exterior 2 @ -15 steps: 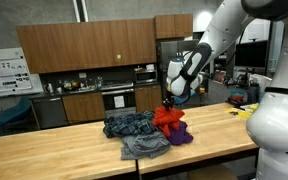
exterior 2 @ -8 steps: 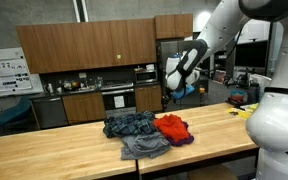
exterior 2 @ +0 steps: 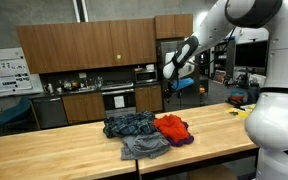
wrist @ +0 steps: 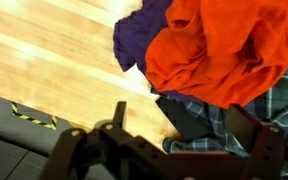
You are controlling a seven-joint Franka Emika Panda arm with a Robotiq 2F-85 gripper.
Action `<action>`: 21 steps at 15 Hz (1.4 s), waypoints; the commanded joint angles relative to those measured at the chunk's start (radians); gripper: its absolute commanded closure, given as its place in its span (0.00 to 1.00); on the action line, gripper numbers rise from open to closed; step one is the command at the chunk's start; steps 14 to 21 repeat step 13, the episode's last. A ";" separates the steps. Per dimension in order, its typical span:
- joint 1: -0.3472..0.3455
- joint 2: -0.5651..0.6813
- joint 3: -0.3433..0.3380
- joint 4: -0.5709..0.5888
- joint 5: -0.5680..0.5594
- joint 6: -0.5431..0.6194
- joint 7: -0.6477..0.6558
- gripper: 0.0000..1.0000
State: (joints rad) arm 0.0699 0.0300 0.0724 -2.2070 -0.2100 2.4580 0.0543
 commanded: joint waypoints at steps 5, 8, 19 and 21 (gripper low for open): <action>-0.028 0.176 -0.030 0.390 0.001 -0.327 -0.197 0.00; -0.028 0.179 -0.030 0.390 0.001 -0.327 -0.196 0.00; -0.028 0.179 -0.030 0.390 0.001 -0.327 -0.196 0.00; -0.028 0.179 -0.030 0.390 0.001 -0.327 -0.196 0.00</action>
